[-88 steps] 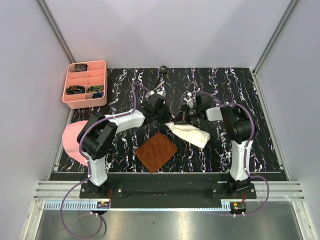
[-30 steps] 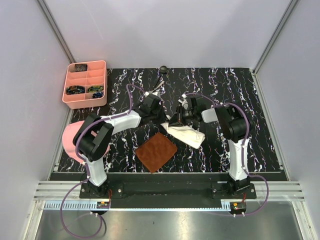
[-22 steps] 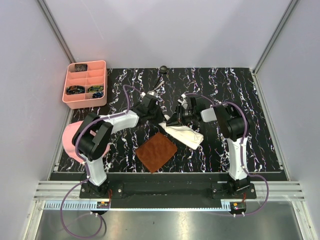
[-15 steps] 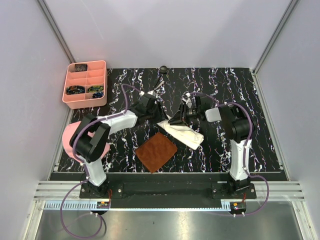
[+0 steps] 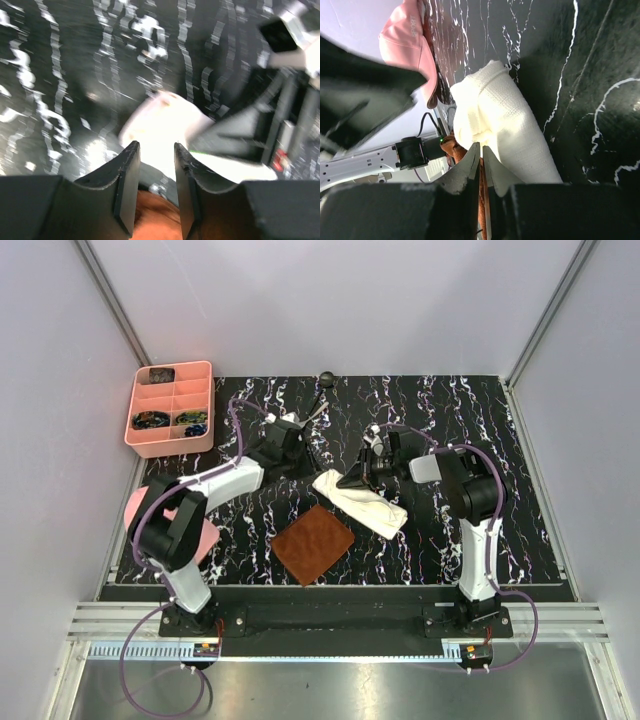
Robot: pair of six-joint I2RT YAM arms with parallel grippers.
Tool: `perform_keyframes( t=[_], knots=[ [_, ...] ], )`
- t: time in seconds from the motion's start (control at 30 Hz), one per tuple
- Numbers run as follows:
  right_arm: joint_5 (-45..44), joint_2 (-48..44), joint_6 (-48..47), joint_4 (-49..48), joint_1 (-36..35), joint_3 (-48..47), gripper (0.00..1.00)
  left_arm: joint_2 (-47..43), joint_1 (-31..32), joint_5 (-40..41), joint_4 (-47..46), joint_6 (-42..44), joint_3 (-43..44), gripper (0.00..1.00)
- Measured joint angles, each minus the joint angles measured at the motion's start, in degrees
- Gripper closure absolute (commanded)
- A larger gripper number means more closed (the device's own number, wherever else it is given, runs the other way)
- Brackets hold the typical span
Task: Fold the napkin into a case and place the utensils inside
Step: Grasp the top corner of the smaller rectangle folded napkin from the folded napkin.
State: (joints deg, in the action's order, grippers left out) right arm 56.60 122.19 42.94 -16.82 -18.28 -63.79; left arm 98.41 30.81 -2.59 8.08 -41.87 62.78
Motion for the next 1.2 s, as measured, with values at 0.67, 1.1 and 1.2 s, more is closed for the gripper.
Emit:
perform_keyframes(
  t=[0.67,1.1,1.2],
  knots=[
    [-0.15,3.48,2.36,-1.33,-2.43,-3.3,0.88,8.59,-2.01,-1.53,0.66,1.27,1.51,0.61],
    [-4.83,6.95,6.99,-0.15,-5.27,-7.98,0.85,8.24,-1.42,-0.59,-3.65,-0.7,-1.44,0.6],
    [-5.2,6.78,6.95,0.04,-5.29,-7.87,0.84,6.6,-1.4,0.13,-3.34,-0.63,-2.4,0.48]
  ],
)
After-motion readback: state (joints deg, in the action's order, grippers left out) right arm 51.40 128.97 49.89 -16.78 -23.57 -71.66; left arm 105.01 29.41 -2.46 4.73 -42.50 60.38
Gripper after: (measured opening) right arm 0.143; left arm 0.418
